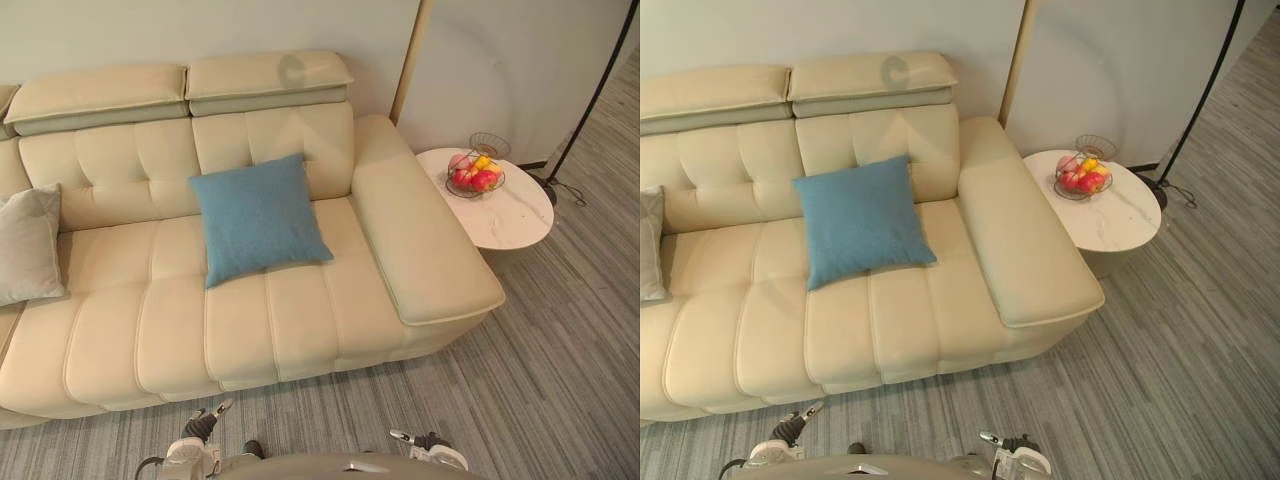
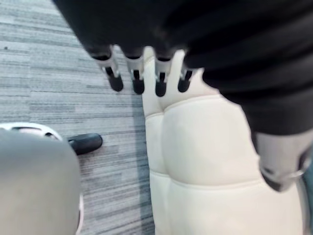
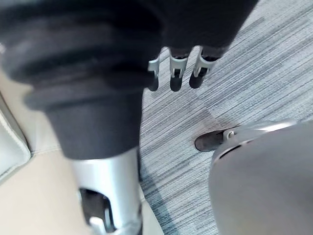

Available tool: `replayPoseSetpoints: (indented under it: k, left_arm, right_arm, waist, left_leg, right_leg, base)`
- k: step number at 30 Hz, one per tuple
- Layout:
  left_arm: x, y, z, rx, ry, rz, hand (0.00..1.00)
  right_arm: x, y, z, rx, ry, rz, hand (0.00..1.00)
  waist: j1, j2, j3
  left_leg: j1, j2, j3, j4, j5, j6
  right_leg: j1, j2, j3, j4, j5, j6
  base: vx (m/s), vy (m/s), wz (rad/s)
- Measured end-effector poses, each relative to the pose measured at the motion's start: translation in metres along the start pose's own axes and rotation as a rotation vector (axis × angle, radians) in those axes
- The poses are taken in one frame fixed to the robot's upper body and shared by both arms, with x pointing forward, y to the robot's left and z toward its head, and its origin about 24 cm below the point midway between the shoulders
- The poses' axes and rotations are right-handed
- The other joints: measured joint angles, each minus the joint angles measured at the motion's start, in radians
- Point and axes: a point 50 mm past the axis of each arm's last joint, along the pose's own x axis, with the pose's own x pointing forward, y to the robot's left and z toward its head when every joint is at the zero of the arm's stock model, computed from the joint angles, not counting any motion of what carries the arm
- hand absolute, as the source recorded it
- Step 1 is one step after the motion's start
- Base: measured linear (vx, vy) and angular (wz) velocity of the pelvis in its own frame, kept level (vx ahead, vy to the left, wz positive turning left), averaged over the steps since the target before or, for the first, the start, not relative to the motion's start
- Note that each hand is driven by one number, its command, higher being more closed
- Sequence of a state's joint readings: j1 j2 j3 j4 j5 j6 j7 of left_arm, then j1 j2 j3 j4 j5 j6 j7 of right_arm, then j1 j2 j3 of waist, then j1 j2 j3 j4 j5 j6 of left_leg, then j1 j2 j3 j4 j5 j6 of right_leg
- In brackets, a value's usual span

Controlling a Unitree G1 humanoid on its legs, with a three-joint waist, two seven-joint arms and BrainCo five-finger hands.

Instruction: Pick up cushions and gather them together orderly.

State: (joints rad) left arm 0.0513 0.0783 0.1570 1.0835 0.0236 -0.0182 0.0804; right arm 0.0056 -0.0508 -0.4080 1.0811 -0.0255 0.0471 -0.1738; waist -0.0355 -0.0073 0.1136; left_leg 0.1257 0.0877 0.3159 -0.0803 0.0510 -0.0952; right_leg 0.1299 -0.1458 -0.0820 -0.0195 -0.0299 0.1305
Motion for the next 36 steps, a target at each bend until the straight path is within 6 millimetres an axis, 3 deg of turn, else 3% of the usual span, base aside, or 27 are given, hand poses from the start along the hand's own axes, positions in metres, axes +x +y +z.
replayPoseSetpoints:
  k: [3, 5, 7, 10, 11, 12, 13, 15, 18, 20, 21, 22, 24, 27, 28, 29, 30, 31, 33, 34, 36]
  left_arm:
    - [0.001, -0.001, 0.006, -0.011, -0.015, -0.001, 0.00]
    - [0.001, -0.006, 0.006, -0.025, -0.011, -0.010, 0.00]
    - [0.001, -0.011, 0.006, -0.035, -0.009, -0.020, 0.00]
    - [0.002, -0.009, 0.012, -0.058, -0.025, -0.014, 0.00]
    - [0.002, -0.006, 0.012, -0.057, -0.027, -0.006, 0.00]
    - [0.002, -0.006, 0.012, -0.058, -0.025, -0.007, 0.00]
    - [0.002, -0.006, 0.013, -0.058, -0.027, -0.006, 0.00]
    - [0.002, -0.006, 0.012, -0.056, -0.021, -0.008, 0.00]
    - [0.002, -0.008, 0.010, -0.038, -0.016, -0.015, 0.00]
    - [0.002, -0.009, 0.011, -0.031, -0.019, -0.020, 0.00]
    - [0.002, -0.014, 0.011, -0.027, -0.020, -0.034, 0.00]
    - [0.001, -0.019, 0.010, -0.033, -0.016, -0.045, 0.00]
    - [-0.001, -0.027, 0.006, -0.040, -0.004, -0.064, 0.00]
    - [0.000, -0.025, 0.006, -0.028, 0.000, -0.059, 0.00]
    - [0.000, -0.025, 0.006, -0.026, 0.004, -0.059, 0.00]
    - [0.001, -0.024, 0.006, -0.023, 0.008, -0.058, 0.00]
    - [0.001, -0.023, 0.006, -0.025, 0.006, -0.056, 0.00]
    - [0.001, -0.023, 0.007, -0.024, 0.004, -0.057, 0.00]
    - [0.000, -0.025, 0.008, -0.029, -0.003, -0.061, 0.00]
    - [0.000, -0.026, 0.009, -0.035, -0.007, -0.062, 0.00]
    - [0.000, -0.028, 0.014, -0.041, -0.027, -0.066, 0.00]
  right_arm:
    - [0.000, 0.001, 0.003, -0.001, -0.010, 0.002, 0.00]
    - [0.001, -0.003, 0.004, -0.011, -0.013, -0.006, 0.00]
    - [0.001, -0.006, 0.005, -0.017, -0.016, -0.013, 0.00]
    - [0.001, 0.000, 0.010, -0.036, -0.038, 0.005, 0.00]
    - [-0.001, 0.009, 0.015, -0.054, -0.064, 0.030, 0.00]
    - [-0.001, 0.014, 0.018, -0.061, -0.073, 0.042, 0.00]
    - [-0.002, 0.017, 0.022, -0.069, -0.087, 0.051, 0.00]
    - [-0.001, 0.015, 0.024, -0.076, -0.092, 0.046, 0.00]
    - [0.000, 0.012, 0.028, -0.087, -0.107, 0.040, 0.00]
    - [0.000, 0.009, 0.030, -0.111, -0.115, 0.034, 0.00]
    - [0.001, 0.007, 0.036, -0.140, -0.135, 0.030, 0.00]
    - [0.002, 0.004, 0.041, -0.140, -0.147, 0.022, 0.00]
    - [0.004, -0.004, 0.048, -0.146, -0.160, 0.001, 0.00]
    - [0.004, -0.004, 0.047, -0.143, -0.160, 0.000, 0.00]
    - [0.003, -0.002, 0.046, -0.138, -0.154, 0.003, 0.00]
    - [0.003, -0.002, 0.045, -0.133, -0.152, 0.002, 0.00]
    - [0.003, 0.001, 0.042, -0.129, -0.143, 0.011, 0.00]
    - [0.003, 0.002, 0.037, -0.130, -0.131, 0.012, 0.00]
    - [0.003, 0.000, 0.034, -0.141, -0.119, 0.007, 0.00]
    - [0.003, -0.002, 0.034, -0.141, -0.119, 0.004, 0.00]
    - [0.003, -0.003, 0.028, -0.134, -0.099, -0.001, 0.00]
  waist:
    - [0.003, -0.011, 0.011]
    - [0.001, -0.001, 0.022]
    - [0.001, 0.011, 0.025]
    - [0.012, -0.010, 0.025]
    - [0.026, -0.021, 0.028]
    - [0.022, -0.022, 0.030]
    - [0.010, -0.018, 0.035]
    - [0.009, -0.008, 0.039]
    - [0.000, 0.010, 0.042]
    - [-0.007, 0.024, 0.044]
    - [-0.002, 0.036, 0.049]
    - [-0.001, 0.059, 0.057]
    - [0.009, 0.094, 0.059]
    - [0.008, 0.092, 0.060]
    - [0.008, 0.087, 0.058]
    - [0.006, 0.076, 0.058]
    - [0.001, 0.050, 0.054]
    - [-0.001, 0.045, 0.052]
    - [0.006, 0.048, 0.053]
    - [0.009, 0.054, 0.055]
    - [0.023, 0.060, 0.062]
  left_leg:
    - [-0.062, 0.014, -0.030, 0.138, -0.056, 0.003]
    - [-0.080, 0.016, -0.129, 0.208, -0.127, 0.006]
    - [-0.077, 0.014, -0.131, 0.229, -0.178, 0.000]
    - [-0.070, 0.005, -0.016, 0.261, -0.245, 0.004]
    - [-0.069, 0.001, 0.039, 0.270, -0.265, 0.015]
    - [-0.067, 0.010, 0.070, 0.269, -0.264, 0.014]
    - [-0.062, 0.023, 0.137, 0.268, -0.257, 0.021]
    - [-0.014, 0.059, 0.246, 0.258, -0.253, 0.014]
    - [0.037, 0.074, 0.314, 0.239, -0.241, -0.008]
    - [0.038, 0.080, 0.315, 0.238, -0.236, -0.014]
    - [0.047, 0.086, 0.316, 0.228, -0.231, -0.022]
    - [0.056, 0.089, 0.321, 0.218, -0.231, -0.022]
    - [0.074, 0.089, 0.352, 0.188, -0.226, -0.015]
    - [0.107, 0.091, 0.358, 0.166, -0.222, -0.006]
    - [0.124, 0.100, 0.380, 0.183, -0.217, 0.000]
    - [0.119, 0.108, 0.384, 0.222, -0.217, -0.001]
    - [0.079, 0.143, 0.382, 0.357, -0.218, -0.001]
    - [0.027, 0.203, 0.366, 0.527, -0.211, 0.010]
    - [-0.061, 0.258, 0.273, 0.754, -0.222, 0.059]
    - [-0.086, 0.248, 0.232, 0.804, -0.246, 0.057]
    - [-0.169, 0.152, 0.094, 0.834, -0.331, 0.047]
  right_leg:
    - [-0.058, 0.005, 0.096, 0.018, 0.014, -0.002]
    - [-0.100, 0.010, 0.185, 0.026, 0.031, 0.007]
    - [-0.126, 0.015, 0.246, 0.028, 0.046, 0.013]
    - [-0.207, 0.026, 0.336, 0.028, 0.096, -0.024]
    - [-0.241, 0.042, 0.355, 0.019, 0.132, -0.074]
    - [-0.249, 0.045, 0.348, 0.010, 0.146, -0.096]
    - [-0.282, 0.045, 0.283, 0.018, 0.172, -0.133]
    - [-0.321, 0.046, 0.013, 0.116, 0.154, -0.155]
    - [-0.335, 0.014, -0.259, 0.182, 0.121, -0.184]
    - [-0.349, 0.014, -0.355, 0.210, 0.119, -0.188]
    - [-0.360, 0.019, -0.433, 0.227, 0.095, -0.216]
    - [-0.362, 0.025, -0.449, 0.232, 0.063, -0.224]
    - [-0.383, 0.014, -0.505, 0.283, -0.020, -0.195]
    - [-0.397, 0.031, -0.490, 0.318, -0.045, -0.198]
    - [-0.414, 0.038, -0.480, 0.362, -0.100, -0.199]
    - [-0.421, 0.033, -0.474, 0.382, -0.116, -0.199]
    - [-0.422, 0.033, -0.452, 0.385, -0.120, -0.202]
    - [-0.401, 0.051, -0.433, 0.359, -0.119, -0.201]
    - [-0.363, 0.105, -0.364, 0.298, -0.096, -0.195]
    - [-0.347, 0.124, -0.341, 0.280, -0.091, -0.200]
    - [-0.279, 0.167, -0.256, 0.218, -0.089, -0.203]
  base:
    - [-0.05, -0.013, -0.74]
    - [-0.07, -0.006, -1.07]
    - [-0.12, 0.089, -1.16]
    - [-0.12, 0.109, -1.68]
    - [-0.12, 0.103, -2.06]
    - [-0.08, 0.040, -1.94]
    - [-0.04, -0.013, -1.46]
    - [0.04, -0.055, -1.41]
    - [0.09, -0.060, -0.86]
    - [0.10, -0.138, -0.62]
    - [0.06, -0.181, -0.67]
    - [0.05, -0.164, -0.73]
    - [0.04, -0.120, -0.80]
    - [0.06, -0.140, -0.69]
    - [0.07, -0.154, -0.66]
    - [0.08, -0.188, -0.74]
    - [0.05, -0.139, -0.56]
    - [0.06, -0.147, -0.60]
    - [0.05, -0.089, -0.73]
    - [0.05, -0.023, -1.16]
    - [0.05, 0.025, -1.11]
